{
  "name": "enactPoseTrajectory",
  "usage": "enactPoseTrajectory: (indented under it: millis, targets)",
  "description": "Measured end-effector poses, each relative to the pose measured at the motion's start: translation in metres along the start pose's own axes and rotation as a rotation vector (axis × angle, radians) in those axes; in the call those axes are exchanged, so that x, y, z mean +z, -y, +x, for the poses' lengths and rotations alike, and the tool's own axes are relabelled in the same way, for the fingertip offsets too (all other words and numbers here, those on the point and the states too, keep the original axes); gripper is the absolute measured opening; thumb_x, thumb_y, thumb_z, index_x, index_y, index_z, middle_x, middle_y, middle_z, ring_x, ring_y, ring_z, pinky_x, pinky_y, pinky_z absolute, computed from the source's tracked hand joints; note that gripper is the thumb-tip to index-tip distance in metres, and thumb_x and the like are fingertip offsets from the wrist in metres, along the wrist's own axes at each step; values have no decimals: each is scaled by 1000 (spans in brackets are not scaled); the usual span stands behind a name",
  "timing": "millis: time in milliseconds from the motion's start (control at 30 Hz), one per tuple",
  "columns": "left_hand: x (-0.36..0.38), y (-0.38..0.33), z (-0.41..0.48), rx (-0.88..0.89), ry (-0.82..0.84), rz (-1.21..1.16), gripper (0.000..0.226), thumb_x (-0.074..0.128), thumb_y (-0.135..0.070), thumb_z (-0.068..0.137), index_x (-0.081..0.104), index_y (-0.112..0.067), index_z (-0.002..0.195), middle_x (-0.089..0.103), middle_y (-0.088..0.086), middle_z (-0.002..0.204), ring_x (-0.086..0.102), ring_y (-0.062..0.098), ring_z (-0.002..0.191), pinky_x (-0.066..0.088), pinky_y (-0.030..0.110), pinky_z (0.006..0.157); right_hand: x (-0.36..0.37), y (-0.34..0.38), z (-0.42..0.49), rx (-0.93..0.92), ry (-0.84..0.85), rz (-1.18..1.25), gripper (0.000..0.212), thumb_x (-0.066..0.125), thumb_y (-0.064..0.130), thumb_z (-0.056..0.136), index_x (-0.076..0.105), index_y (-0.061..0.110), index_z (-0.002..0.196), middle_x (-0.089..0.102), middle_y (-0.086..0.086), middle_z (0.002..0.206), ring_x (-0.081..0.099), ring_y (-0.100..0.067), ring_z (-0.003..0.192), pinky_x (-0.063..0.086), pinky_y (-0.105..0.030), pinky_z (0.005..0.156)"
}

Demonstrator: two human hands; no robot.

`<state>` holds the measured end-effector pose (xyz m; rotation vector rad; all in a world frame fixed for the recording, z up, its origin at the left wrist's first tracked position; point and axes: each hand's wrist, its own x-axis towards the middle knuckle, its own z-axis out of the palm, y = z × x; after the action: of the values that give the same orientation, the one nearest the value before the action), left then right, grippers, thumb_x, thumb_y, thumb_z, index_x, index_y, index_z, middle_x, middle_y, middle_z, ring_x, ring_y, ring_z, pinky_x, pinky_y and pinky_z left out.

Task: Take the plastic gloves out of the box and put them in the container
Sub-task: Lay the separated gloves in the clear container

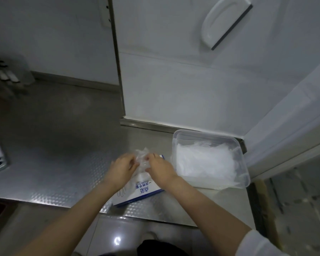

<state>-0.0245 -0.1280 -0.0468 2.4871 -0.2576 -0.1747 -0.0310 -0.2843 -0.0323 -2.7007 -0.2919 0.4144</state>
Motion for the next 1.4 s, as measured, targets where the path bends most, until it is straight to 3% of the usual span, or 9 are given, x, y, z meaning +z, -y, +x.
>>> enactPoseTrajectory:
  millis: [133,233,367,567,667,800,967,1233,1400]
  targets:
    - [3,0,-3,-9,-19,-127,29,57,-13,92,40,-25,71,49,-4,75,47,13,69,34,26,60,2,-1,4,110,-98,141,48,61,12,90,35,3,129,40,-15,131,49,-31,117,42,-36,95]
    - [6,-1,-6,-48,-3,-192,14,54,-13,94,44,-15,85,48,-7,78,46,6,70,34,9,58,2,4,4,147,-81,209,56,63,20,89,32,4,133,37,-12,134,47,-28,119,41,-35,98]
    - [9,1,-8,-68,-38,-188,19,56,-9,91,41,-17,82,44,-6,81,42,4,70,31,12,58,0,8,-11,-1,-254,68,29,58,21,92,45,10,115,46,-3,116,51,-20,104,35,-24,76]
    - [1,3,-11,236,-195,78,39,59,19,66,48,-17,74,42,-8,77,37,11,71,28,20,61,12,2,-14,-165,28,-126,39,62,24,89,50,15,125,50,-3,128,43,-20,118,33,-30,94]
    - [-2,-2,-16,356,-59,152,32,60,3,77,60,-20,98,57,-9,100,48,10,96,30,22,75,15,2,-8,-134,52,-181,33,60,24,89,54,14,120,55,-7,124,48,-24,115,37,-34,92]
    - [3,10,-18,89,268,248,64,62,-42,85,32,-29,141,37,-13,145,32,11,134,21,29,105,14,5,-3,-115,49,-237,24,49,23,97,58,7,111,60,-12,113,60,-31,101,42,-35,77]
    - [4,13,-19,51,289,296,76,68,-44,80,28,-31,143,33,-12,148,28,10,136,19,30,109,11,5,-2,-23,-37,-7,15,44,7,97,54,9,109,63,-7,114,62,-28,98,34,-28,70]
    - [-1,5,-15,13,324,295,75,66,-42,82,27,-28,144,32,-7,150,27,14,138,19,36,112,-1,4,5,100,-158,148,12,45,12,99,53,8,107,67,-9,109,62,-26,99,38,-28,72]
    - [2,7,-16,-4,328,303,78,66,-44,81,26,-26,145,31,-6,150,27,14,138,18,35,113,-12,4,0,-52,-69,98,26,59,18,92,55,12,117,63,-6,115,60,-21,103,41,-26,79]
